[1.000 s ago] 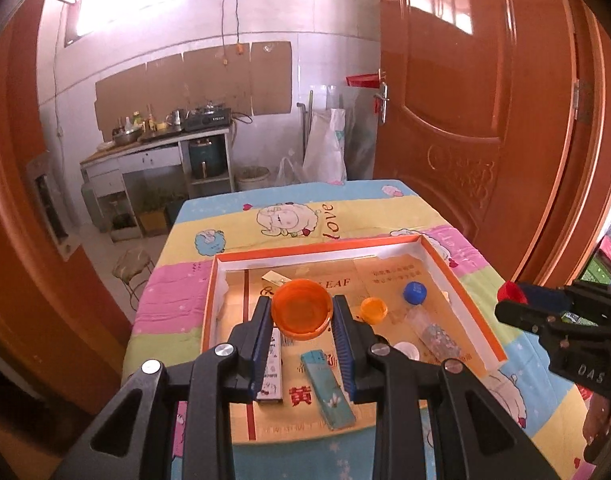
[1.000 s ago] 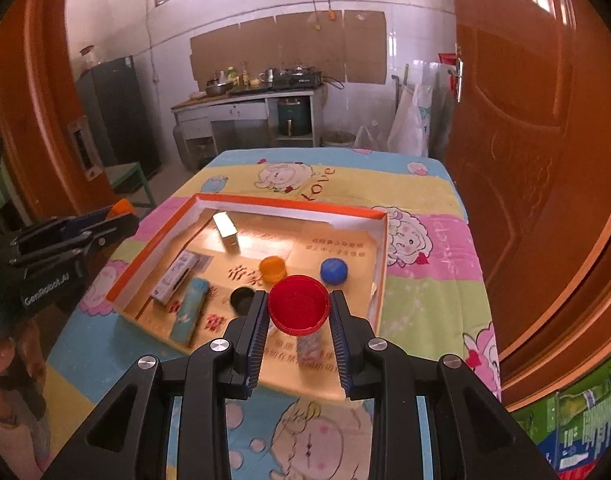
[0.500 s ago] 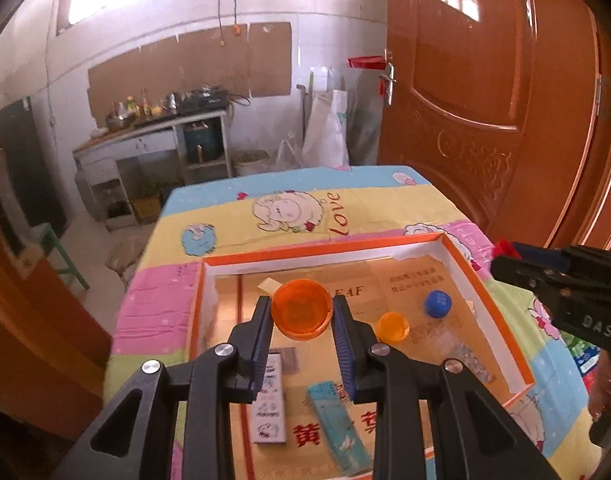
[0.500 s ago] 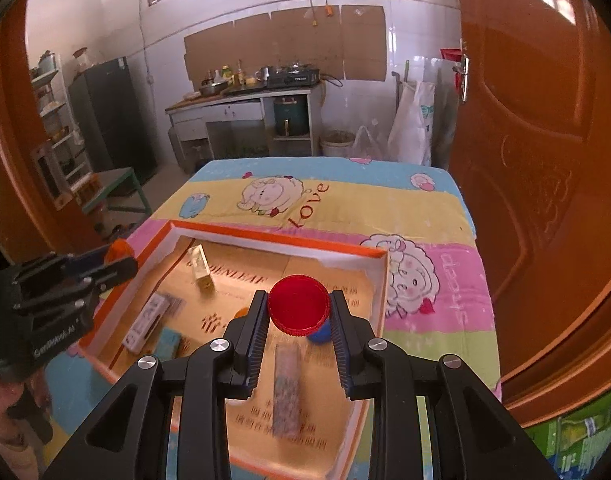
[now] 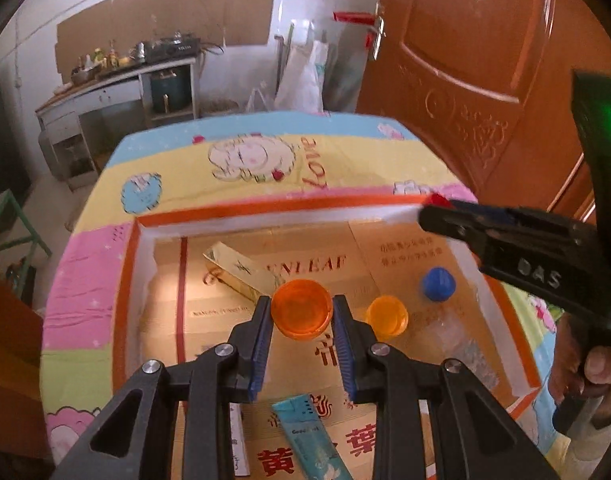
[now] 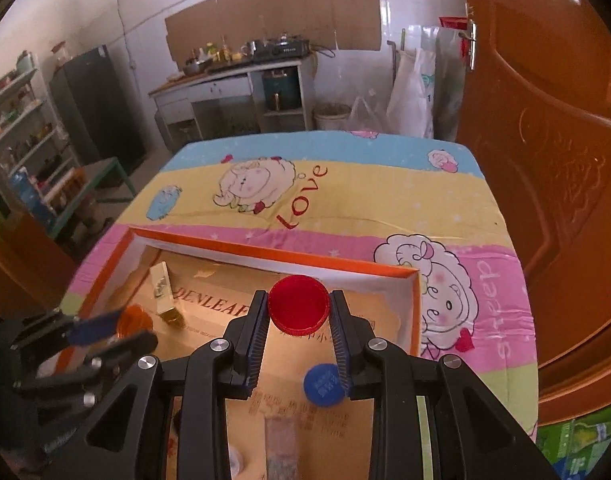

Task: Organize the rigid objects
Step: 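Carry the red cap and orange cap over the tray with both tools, then open the right tool to drop the red cap while the left tool releases the orange cap in the tray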

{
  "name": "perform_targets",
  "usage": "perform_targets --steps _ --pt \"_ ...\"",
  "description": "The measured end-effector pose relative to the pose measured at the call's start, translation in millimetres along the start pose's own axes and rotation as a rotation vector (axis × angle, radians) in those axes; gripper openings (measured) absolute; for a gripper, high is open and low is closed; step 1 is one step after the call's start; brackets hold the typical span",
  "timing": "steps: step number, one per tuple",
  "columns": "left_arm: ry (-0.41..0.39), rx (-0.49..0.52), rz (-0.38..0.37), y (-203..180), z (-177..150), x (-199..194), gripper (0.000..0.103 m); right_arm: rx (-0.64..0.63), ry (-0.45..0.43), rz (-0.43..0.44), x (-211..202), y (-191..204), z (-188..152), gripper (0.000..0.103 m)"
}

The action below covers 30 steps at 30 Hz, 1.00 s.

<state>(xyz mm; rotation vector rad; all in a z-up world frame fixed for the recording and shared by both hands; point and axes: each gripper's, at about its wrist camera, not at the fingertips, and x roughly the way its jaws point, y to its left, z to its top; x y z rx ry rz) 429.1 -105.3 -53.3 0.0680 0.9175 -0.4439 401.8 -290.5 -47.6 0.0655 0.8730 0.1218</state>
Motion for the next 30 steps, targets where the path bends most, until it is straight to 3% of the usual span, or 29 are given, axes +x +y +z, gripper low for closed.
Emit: perform_targets --steps 8,30 --pt "0.063 0.009 -0.01 -3 -6 15 0.03 -0.015 0.051 -0.028 29 3 0 0.031" --pt "0.063 0.053 0.043 -9 -9 25 0.03 -0.019 0.118 -0.069 50 0 -7 0.031"
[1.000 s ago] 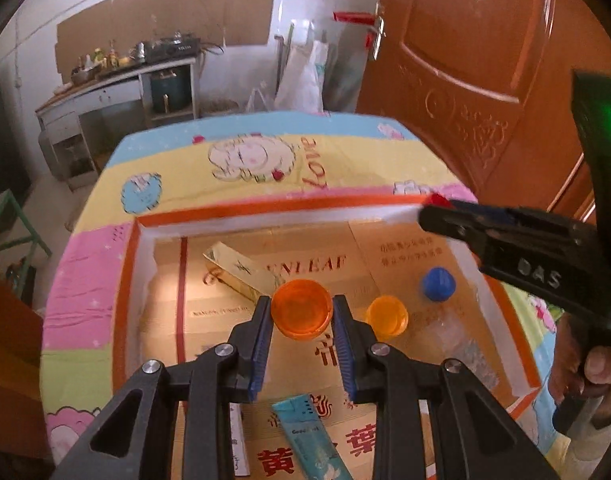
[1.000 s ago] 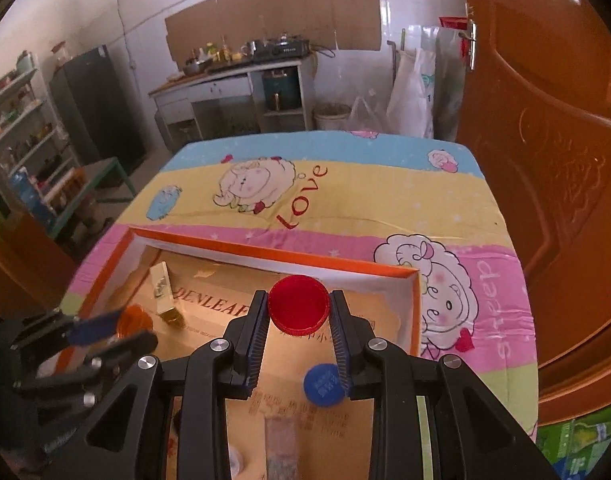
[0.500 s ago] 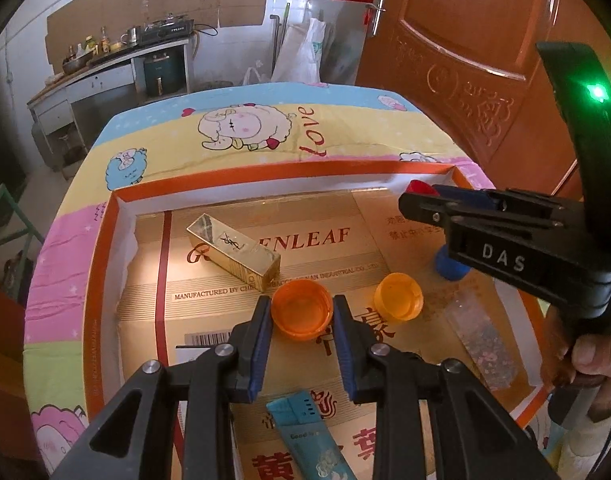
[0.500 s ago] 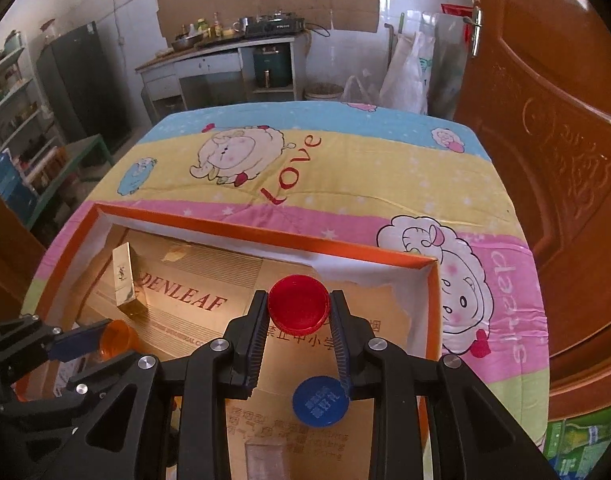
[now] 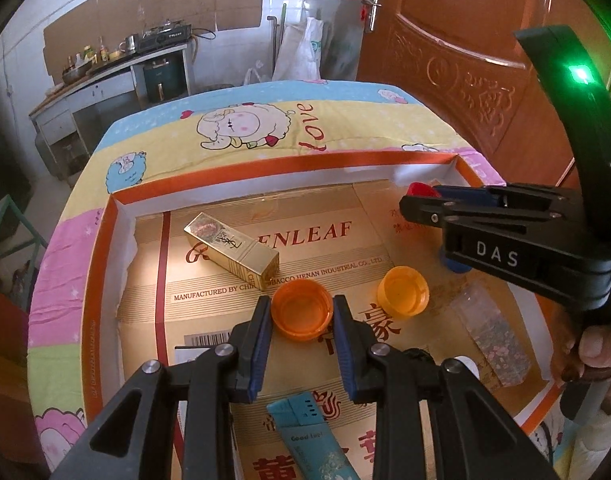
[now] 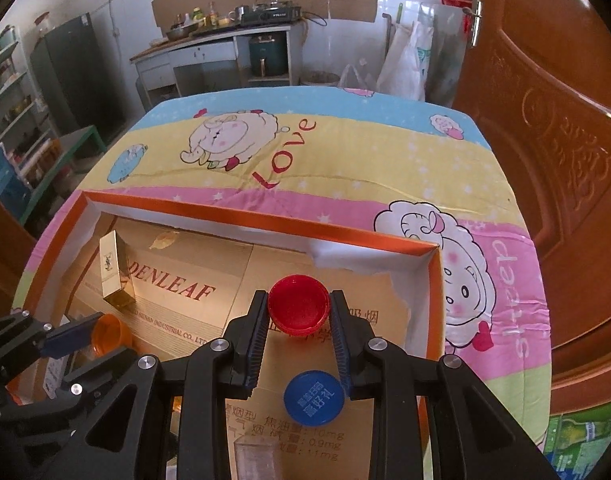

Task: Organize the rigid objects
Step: 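Open the right tool to drop the red cap while the left tool releases the orange cap in the tray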

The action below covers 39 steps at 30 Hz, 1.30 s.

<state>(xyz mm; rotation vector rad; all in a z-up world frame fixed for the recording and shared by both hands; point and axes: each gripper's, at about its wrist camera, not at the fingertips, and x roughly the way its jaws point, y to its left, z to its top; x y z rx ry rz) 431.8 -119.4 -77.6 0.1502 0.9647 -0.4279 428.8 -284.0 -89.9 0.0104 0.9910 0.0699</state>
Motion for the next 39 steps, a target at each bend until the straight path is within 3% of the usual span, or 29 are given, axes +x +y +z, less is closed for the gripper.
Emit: perform_targets --steps 7,18,33,34,36,39 --pt "-0.007 0.013 0.011 -2 -2 2 0.03 0.001 0.022 0.0 5 0 -1 0.031" --pt "-0.029 -0.025 -0.038 8 -3 -1 0.03 -0.008 0.031 -0.017 9 3 -3 0.031" --pt "-0.054 -0.006 -0.021 5 -4 -6 0.031 -0.02 0.029 -0.036 9 5 -3 0.031" --pt "-0.059 -0.005 -0.019 5 -4 -7 0.031 -0.02 0.029 -0.038 9 5 -3 0.032" --pt "-0.069 -0.004 -0.016 5 -4 -9 0.031 -0.02 0.03 -0.048 9 4 -3 0.049" --pt "-0.084 -0.004 -0.013 5 -4 -13 0.031 -0.018 0.033 -0.046 9 3 -3 0.055"
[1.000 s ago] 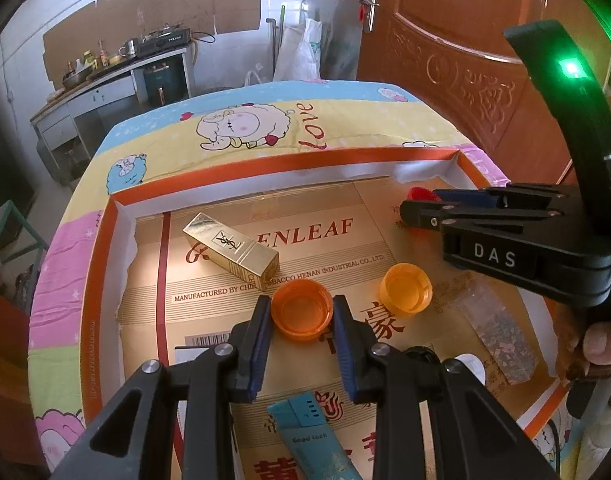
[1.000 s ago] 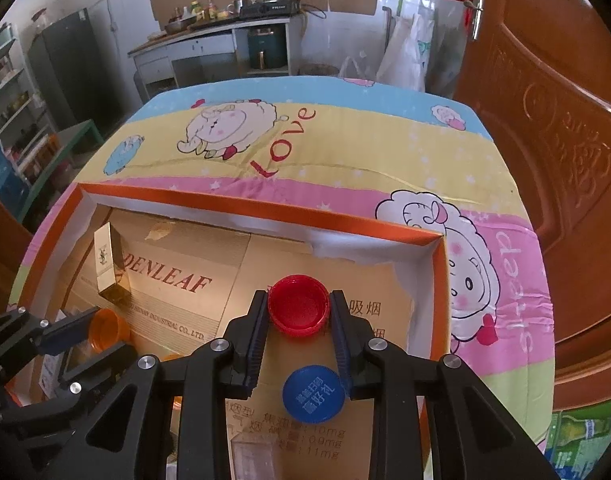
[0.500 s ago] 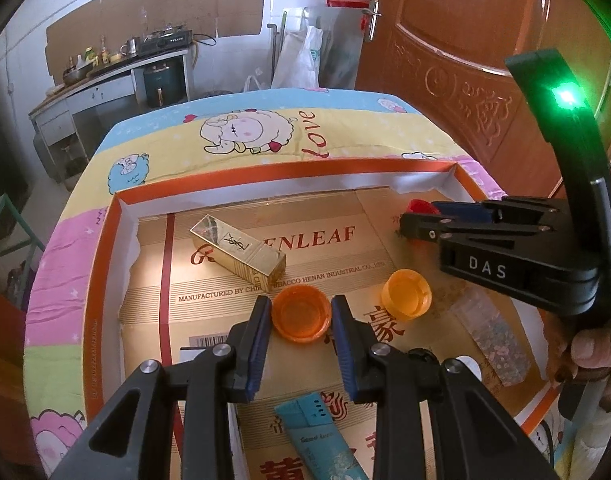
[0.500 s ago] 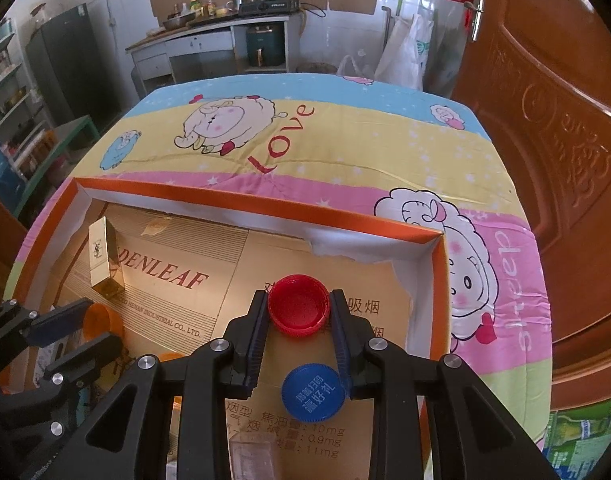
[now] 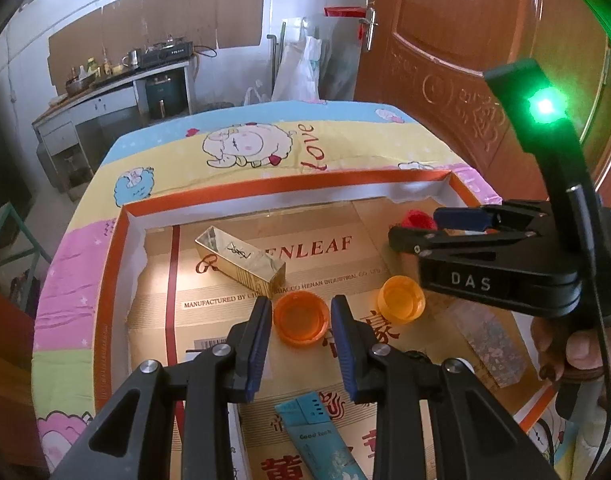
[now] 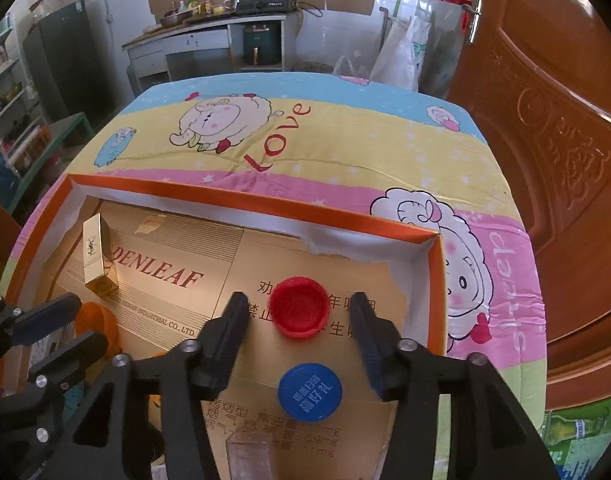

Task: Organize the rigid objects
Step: 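Open the right tool to drop the red cap while the left tool releases the orange cap in the tray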

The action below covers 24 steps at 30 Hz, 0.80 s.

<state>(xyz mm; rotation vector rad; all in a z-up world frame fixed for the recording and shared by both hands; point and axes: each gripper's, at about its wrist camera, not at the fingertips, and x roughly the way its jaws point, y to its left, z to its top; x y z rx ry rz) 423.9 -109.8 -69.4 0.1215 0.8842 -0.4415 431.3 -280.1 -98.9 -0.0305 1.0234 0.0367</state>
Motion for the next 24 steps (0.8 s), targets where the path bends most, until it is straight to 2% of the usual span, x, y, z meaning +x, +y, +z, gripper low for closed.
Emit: perform_targets --steps 16,20,24 --pt "-0.042 -0.042 0.007 2 0 -18 0.031 0.045 -0.081 0.0 -27 -1 -3 0.055" --pt "-0.07 -0.049 0.07 3 0 -26 0.031 0.054 -0.108 -0.001 -38 0 -4 0.055" --pt "-0.091 -0.082 0.071 7 -1 -31 0.031 0.07 -0.142 -0.005 -52 -1 -7 0.055"
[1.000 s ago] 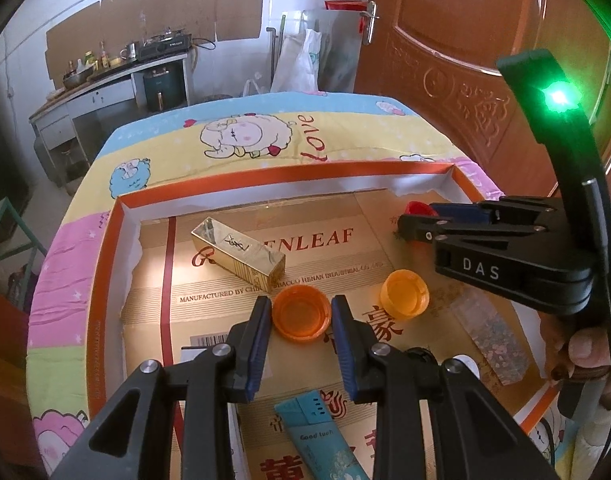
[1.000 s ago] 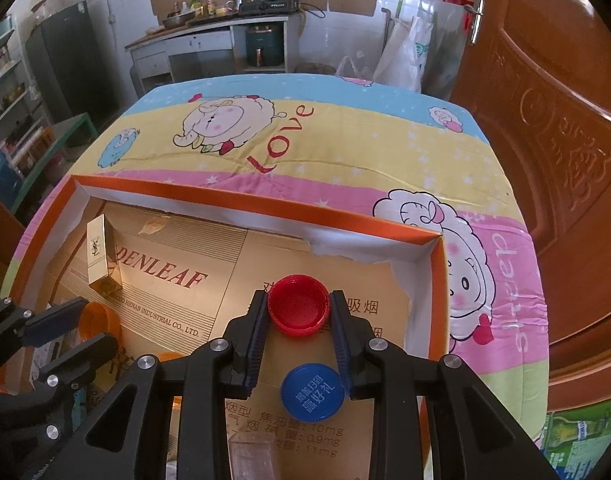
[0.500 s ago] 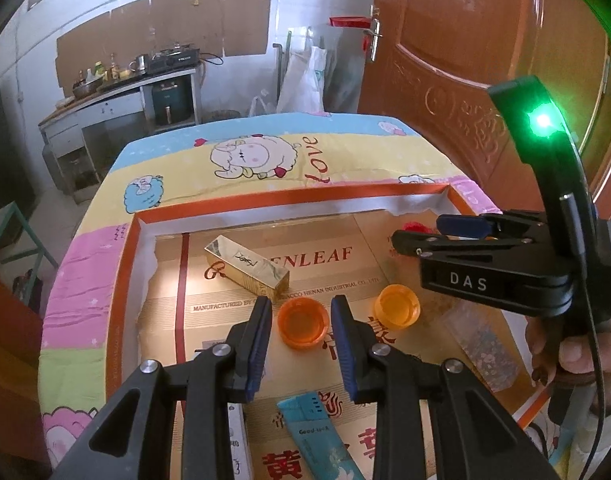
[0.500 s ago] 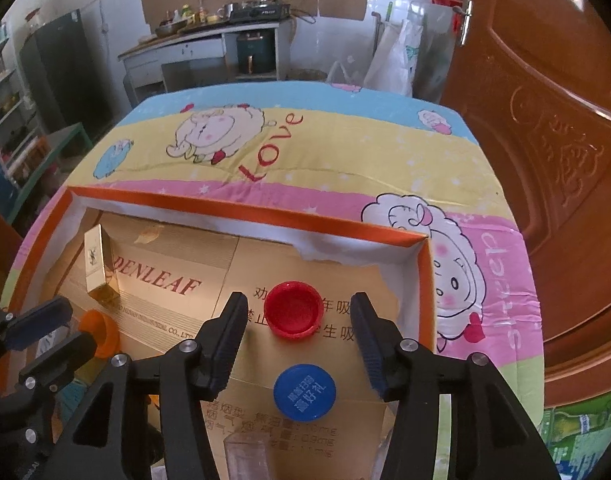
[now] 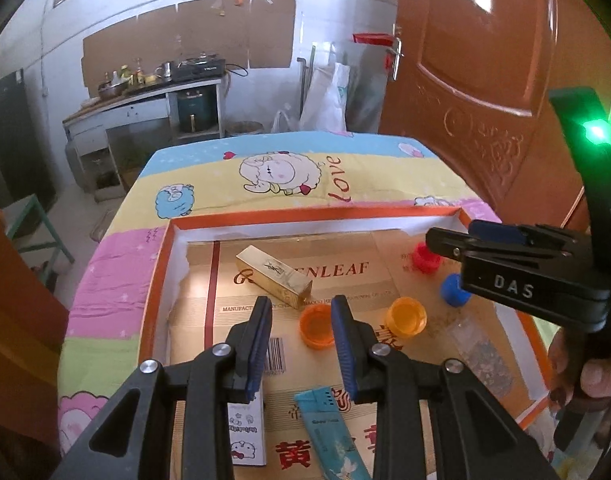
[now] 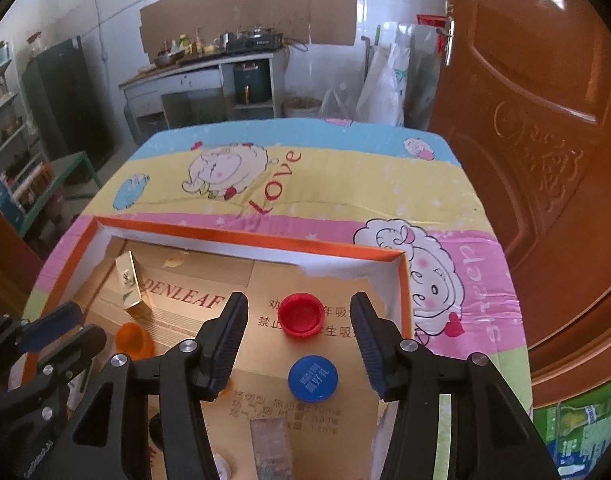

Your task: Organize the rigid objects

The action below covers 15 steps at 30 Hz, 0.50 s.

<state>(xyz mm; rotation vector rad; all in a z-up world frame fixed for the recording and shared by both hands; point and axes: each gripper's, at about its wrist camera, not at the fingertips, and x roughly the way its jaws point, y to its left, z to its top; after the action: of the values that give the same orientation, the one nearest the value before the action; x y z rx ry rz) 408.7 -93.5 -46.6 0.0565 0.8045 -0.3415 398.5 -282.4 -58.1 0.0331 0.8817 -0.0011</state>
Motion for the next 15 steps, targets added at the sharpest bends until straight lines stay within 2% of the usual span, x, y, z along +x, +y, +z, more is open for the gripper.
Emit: perform_targets --steps 10,13,15 --pt "-0.074 -0.036 0.066 -1 -9 -28 0.031 0.039 -0.05 -0.002 -36 -3 -20 0.055" --pt "-0.09 -0.04 0.12 -2 -15 -38 0.031 0.034 -0.067 -0.006 -49 2 -27 0.063" --pt "-0.1 -0.039 0.121 -1 -20 -46 0.031 0.031 -0.076 0.001 -58 5 -33 0.073"
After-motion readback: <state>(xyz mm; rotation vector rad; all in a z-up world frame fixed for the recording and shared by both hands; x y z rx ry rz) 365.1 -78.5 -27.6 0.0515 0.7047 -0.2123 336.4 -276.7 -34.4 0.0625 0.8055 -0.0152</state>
